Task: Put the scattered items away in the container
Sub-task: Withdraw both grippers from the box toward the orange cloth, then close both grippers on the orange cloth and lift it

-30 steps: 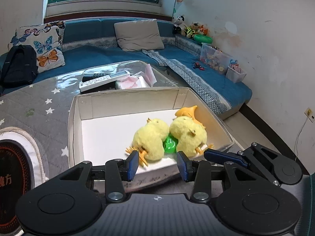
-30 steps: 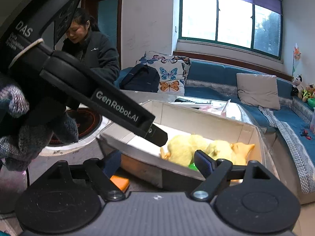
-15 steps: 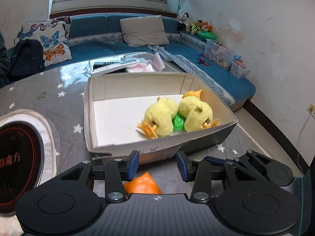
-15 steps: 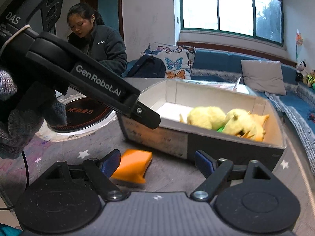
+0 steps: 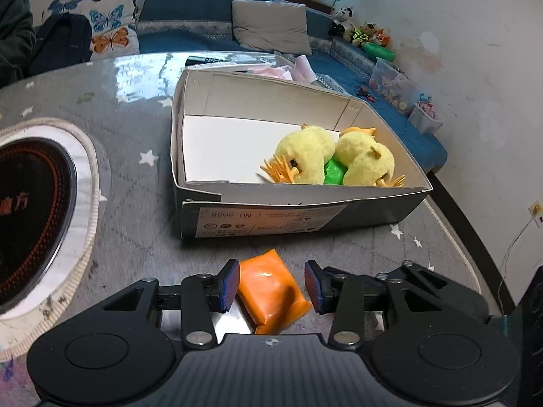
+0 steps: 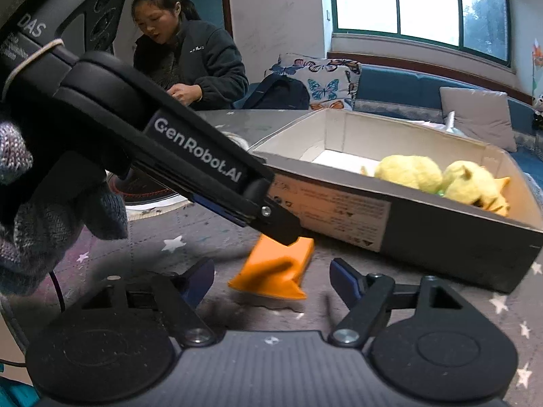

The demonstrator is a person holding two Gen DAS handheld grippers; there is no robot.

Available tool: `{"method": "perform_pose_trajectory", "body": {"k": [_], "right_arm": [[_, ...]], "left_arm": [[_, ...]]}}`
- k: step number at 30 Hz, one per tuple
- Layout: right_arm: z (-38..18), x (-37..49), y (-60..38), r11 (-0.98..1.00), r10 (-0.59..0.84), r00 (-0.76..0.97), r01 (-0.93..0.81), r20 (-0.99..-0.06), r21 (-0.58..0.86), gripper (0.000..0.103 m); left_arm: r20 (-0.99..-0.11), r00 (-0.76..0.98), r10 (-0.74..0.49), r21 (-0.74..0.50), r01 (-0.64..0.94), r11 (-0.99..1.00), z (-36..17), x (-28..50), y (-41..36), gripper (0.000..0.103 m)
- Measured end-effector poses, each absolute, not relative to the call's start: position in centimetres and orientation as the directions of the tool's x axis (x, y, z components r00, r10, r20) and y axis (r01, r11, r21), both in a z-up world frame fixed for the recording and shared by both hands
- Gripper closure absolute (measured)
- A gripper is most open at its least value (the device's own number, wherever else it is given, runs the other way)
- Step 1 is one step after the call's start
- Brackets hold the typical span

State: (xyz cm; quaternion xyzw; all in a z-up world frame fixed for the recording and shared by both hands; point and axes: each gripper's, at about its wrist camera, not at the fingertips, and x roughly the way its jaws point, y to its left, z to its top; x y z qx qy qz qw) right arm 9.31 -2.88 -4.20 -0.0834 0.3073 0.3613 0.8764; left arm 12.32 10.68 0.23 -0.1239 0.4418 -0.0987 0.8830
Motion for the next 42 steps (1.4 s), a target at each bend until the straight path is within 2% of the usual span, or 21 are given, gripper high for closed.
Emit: {"method": "perform_pose_trajectory", "body": {"k": [2,7,14,23,31,36,42], "right_arm": [[-4.5,9.5,-2.5,0.724,0.579,0.546,-0.685,-0.605,0.075,0.033],[-4.9,10.0,-2.1,0.727,0.577,0.538,-0.682,-0.614,0.086,0.035],[-5.6,10.5,-2.0,0.726,0.579,0.518,-0.679,-0.630,0.109,0.048],[-5.8,10.9,-2.3,0.736,0.572,0.522,-0.667,-0.633,0.115,0.050],[-5.8,10.9,-3.0,0.755,0.562,0.536,-0.643,-0.630,0.127,0.054],[-5.3,10.4,-4.2,0.767,0.558,0.555,-0.628,-0.617,0.129,0.060],[-3.7,9.6,-5.9,0.777,0.560,0.591,-0.618,-0.581,0.121,0.062]], "left_arm": [[-0.756,0.586,-0.291,-0.319,0.058,0.946,0.1,12.4,10.8,0.058],[-0.768,0.572,-0.290,-0.343,0.016,0.939,-0.7,12.7,11.4,0.058],[-0.776,0.549,-0.310,-0.374,-0.005,0.927,-1.6,12.9,11.4,0.058],[-0.783,0.534,-0.318,-0.396,-0.036,0.917,-2.3,13.1,11.4,0.062],[-0.778,0.529,-0.340,-0.429,-0.050,0.902,-2.2,12.9,11.5,0.074],[-0.769,0.532,-0.354,-0.435,-0.032,0.900,-1.5,12.3,10.7,0.075],[-0.744,0.556,-0.370,-0.442,0.005,0.897,0.1,11.8,9.6,0.077]]}}
